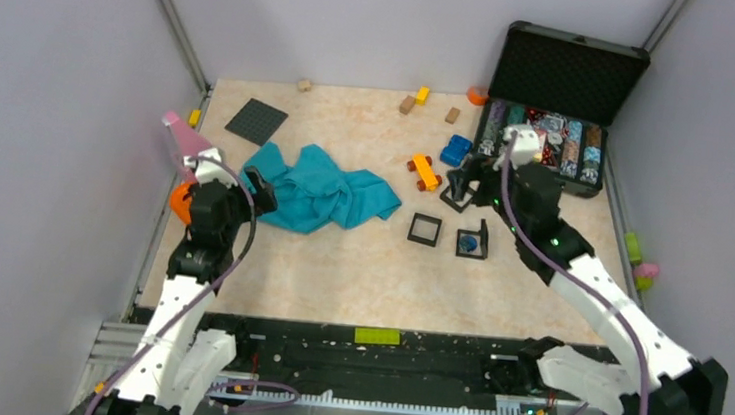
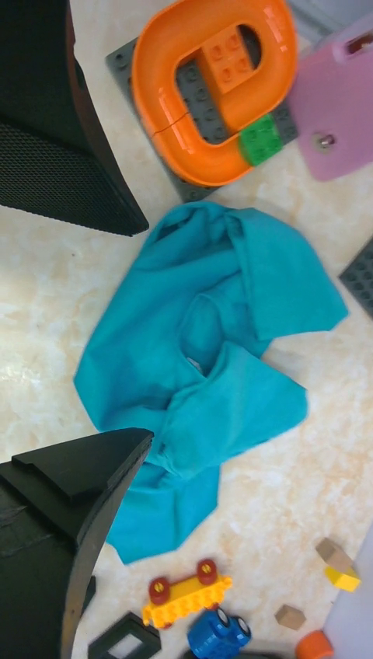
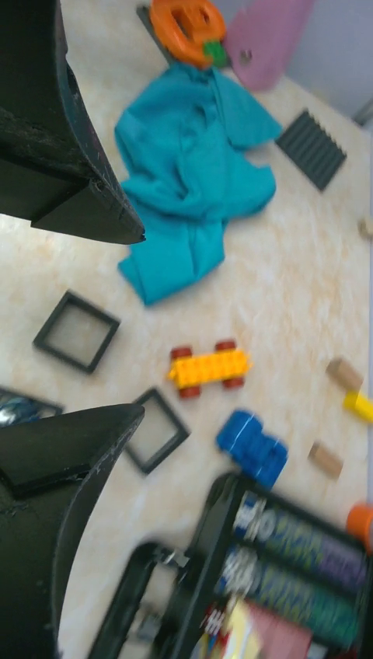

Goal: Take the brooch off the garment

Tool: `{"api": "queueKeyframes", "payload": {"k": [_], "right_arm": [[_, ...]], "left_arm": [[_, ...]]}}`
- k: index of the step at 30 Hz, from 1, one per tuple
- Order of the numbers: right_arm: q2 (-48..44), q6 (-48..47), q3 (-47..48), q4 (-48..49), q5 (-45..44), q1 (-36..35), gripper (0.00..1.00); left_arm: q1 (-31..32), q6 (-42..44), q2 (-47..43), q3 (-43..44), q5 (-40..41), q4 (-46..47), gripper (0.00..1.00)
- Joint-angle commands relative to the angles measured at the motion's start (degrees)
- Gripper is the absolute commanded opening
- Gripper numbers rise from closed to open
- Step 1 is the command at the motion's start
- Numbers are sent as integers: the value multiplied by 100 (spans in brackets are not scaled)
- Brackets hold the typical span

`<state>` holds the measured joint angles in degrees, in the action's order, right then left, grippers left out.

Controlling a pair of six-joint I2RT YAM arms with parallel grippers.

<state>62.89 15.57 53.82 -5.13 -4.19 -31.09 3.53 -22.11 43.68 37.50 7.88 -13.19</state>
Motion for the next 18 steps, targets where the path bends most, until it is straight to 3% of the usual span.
{"api": "queueKeyframes", "payload": {"k": [1, 3, 6, 11, 14, 16, 18], "right_arm": [[-1246, -179, -1023, 197, -1391, 143, 77], [-1922, -371, -1730, 602, -2003, 147, 78], [-2553, -275, -2540, 1083, -2874, 154, 77], [-2102, -583, -3167, 1623, -4046, 224, 85], [-2078, -1243, -3718, 2597, -3650, 350, 85], [-2047, -1776, -4208, 3768, -3523, 462, 85], [-1810, -1947, -4496, 4297, -2922, 880, 84]], "left_arm": [[34, 24, -676, -1124, 27, 1460, 95], [34, 197, -941, -1685, 130, 2003, 92], [155, 378, -933, -2260, -10, 2796, 96], [324, 936, -480, -2565, 907, 3583, 98], [320, 1479, -353, -2809, 933, 4322, 95], [296, 1493, -12, -3013, 1369, 4954, 97], [256, 1785, 503, -3118, 1508, 5560, 97]]}}
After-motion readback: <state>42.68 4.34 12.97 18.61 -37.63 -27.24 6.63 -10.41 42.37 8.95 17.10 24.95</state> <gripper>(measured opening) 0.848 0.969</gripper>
